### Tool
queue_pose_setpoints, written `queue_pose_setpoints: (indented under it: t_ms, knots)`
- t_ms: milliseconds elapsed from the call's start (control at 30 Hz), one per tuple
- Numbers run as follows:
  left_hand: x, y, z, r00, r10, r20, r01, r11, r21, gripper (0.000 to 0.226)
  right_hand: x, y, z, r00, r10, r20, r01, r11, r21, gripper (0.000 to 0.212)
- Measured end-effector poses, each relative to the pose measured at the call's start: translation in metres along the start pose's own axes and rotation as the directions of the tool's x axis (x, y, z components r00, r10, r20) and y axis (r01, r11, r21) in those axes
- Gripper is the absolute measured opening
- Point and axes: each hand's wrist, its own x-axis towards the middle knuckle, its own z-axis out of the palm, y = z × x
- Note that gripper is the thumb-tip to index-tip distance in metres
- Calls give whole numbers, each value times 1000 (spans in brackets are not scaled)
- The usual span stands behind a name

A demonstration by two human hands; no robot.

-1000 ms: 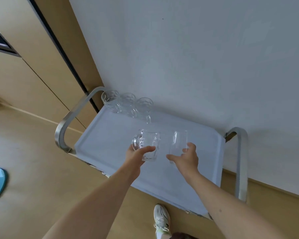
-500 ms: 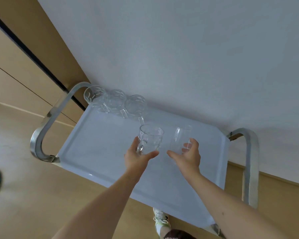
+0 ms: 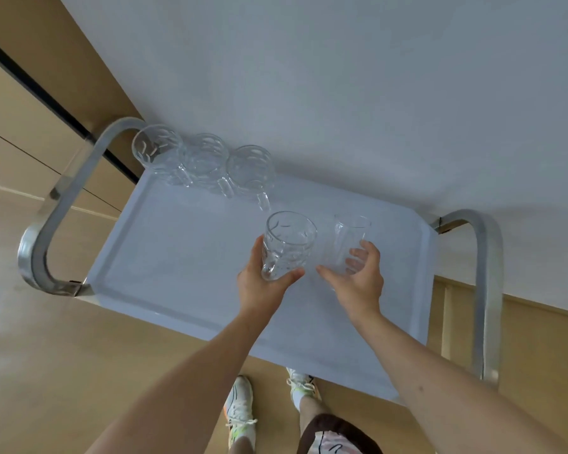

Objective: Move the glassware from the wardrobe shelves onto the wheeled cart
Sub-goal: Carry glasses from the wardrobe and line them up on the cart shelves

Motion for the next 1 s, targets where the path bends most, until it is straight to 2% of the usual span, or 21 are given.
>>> queue_pose_setpoints:
  t_ms: [100,200,333,433,533,600,667,733,800,900,933,1000]
  knots:
    - [-6,-11,-3,1000,-29,4,29,1000,5,105,-16,8,0,999,-19,-45,18,1000,-15,94]
    - [-10,-22,-8,999,-17,31,16,999,42,102,-28,15,-3,996,-49,-81,46,998,-39,91]
    - [-21,-32,-15,997,2,71,-10,993,118,97,-38,21,-5,991,-89,-103,84,995,-54,98]
    - [-29,-32,-22,993,27,111,-46,984,170,98,-43,21,-5,994,-71,-80,67,996,-53,98]
    - [-32,-21,-29,985,21,169,-57,976,209,110,-45,22,-8,996,-34,-77,31,999,-41,93]
    - [-32,-11,-35,980,46,194,-94,964,248,115,-48,25,-12,997,-15,-74,11,998,-57,90]
    - [-29,2,-42,965,137,225,-197,942,270,111,-52,31,-16,998,4,-70,-10,996,-91,88]
    - [-23,16,-50,922,266,281,-350,883,314,108,-55,38,-19,998,23,-60,-30,992,-122,92]
    - [-12,31,-57,855,349,384,-497,762,414,107,-58,41,-19,998,25,-65,-32,993,-116,93]
    - [6,49,-60,763,309,568,-632,542,554,106,-59,39,-17,997,15,-80,-21,996,-86,91]
    - [11,53,-59,746,283,603,-652,494,575,105,-59,39,-17,997,10,-82,-17,996,-85,92]
    - [18,60,-56,730,269,628,-670,460,582,100,-57,38,-18,997,7,-82,-14,996,-87,95]
